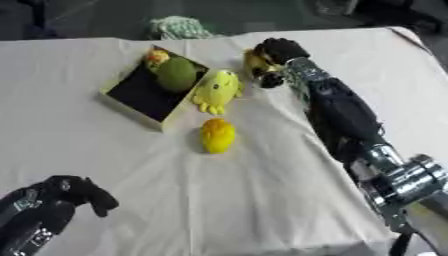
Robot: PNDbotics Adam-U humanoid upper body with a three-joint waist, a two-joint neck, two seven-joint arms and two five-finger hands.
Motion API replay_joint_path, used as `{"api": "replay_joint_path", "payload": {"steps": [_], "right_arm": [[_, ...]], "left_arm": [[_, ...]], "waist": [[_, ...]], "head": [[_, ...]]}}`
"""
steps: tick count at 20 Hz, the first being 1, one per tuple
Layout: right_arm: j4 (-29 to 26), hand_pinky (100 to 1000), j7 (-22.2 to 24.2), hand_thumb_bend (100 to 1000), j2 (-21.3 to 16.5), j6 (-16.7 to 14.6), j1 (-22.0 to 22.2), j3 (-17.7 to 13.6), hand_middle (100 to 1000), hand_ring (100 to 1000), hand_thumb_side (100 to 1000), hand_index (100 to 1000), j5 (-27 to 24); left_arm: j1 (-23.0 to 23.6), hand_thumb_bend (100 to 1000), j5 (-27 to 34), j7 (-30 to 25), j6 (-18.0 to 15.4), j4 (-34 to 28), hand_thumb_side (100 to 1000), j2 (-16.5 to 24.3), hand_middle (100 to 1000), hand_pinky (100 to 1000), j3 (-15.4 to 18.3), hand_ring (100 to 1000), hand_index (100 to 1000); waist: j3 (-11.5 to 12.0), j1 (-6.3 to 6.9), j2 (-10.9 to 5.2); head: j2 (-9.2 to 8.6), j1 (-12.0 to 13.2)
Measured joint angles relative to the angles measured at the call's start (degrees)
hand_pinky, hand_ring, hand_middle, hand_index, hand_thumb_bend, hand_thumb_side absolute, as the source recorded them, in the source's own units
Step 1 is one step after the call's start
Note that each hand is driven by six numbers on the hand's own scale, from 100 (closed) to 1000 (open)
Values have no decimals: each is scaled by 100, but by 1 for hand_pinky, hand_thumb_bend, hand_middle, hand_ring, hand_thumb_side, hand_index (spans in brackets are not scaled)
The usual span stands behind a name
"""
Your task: Pick up objects on the table and place them in the box.
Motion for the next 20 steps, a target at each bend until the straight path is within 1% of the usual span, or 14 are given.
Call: {"api": "replay_joint_path", "payload": {"steps": [3, 4, 5, 6, 9, 10, 11, 15, 20], "right_arm": [[6, 524, -266, 167, 8, 12, 8, -1, 357, 539, 239, 515, -7], [6, 496, -352, 156, 11, 15, 21, -1, 319, 516, 218, 475, -17], [3, 491, -446, 154, 14, 18, 35, -1, 313, 513, 212, 469, -51], [-6, 468, -536, 142, 16, 22, 47, -1, 289, 501, 184, 445, -93], [-169, 443, -791, 121, 19, 2, 52, 4, 272, 491, 142, 431, -298], [-278, 435, -854, 100, 17, -19, 52, 17, 268, 489, 121, 427, -393], [-410, 428, -897, 100, 9, -51, 51, 42, 263, 486, 104, 424, -502], [-1039, 417, -891, 100, -47, -172, 30, 167, 256, 482, 100, 419, -1045], [-1819, 418, -587, 100, -88, -310, -66, 413, 256, 482, 100, 420, -1657]], "left_arm": [[-1, 100, 0, 0, -1, 0, 707, 0, 528, 728, 0, 699, 737], [-1, 100, 0, 0, -1, 0, 707, 0, 528, 728, 0, 699, 737], [-1, 100, 0, 1, -1, 0, 707, 0, 528, 728, 0, 699, 737], [-1, 100, 0, 1, -1, 0, 707, 0, 528, 728, 0, 699, 737], [-1, 100, 0, 1, -1, 0, 705, 0, 528, 728, 0, 699, 737], [-1, 100, 0, 1, -1, 0, 704, 0, 528, 728, 0, 699, 737], [-1, 100, 0, 1, -1, 0, 703, 0, 528, 728, 0, 699, 737], [-1, 100, 0, 1, -1, 0, 699, 0, 528, 728, 0, 699, 737], [0, 100, 1, 5, -6, 0, 695, 0, 528, 728, 16, 699, 737]], "waist": [[0, 0, 0], [0, 0, 0], [0, 0, 0], [0, 0, 0], [-10, -2, 0], [-12, -3, 0], [-15, -4, 0], [-26, -5, -3], [-7, -6, -14]], "head": [[-22, -3], [-28, -4], [-29, -5], [-30, -6], [-30, -6], [-30, -5], [-30, -5], [-30, -10], [-32, -26]]}}
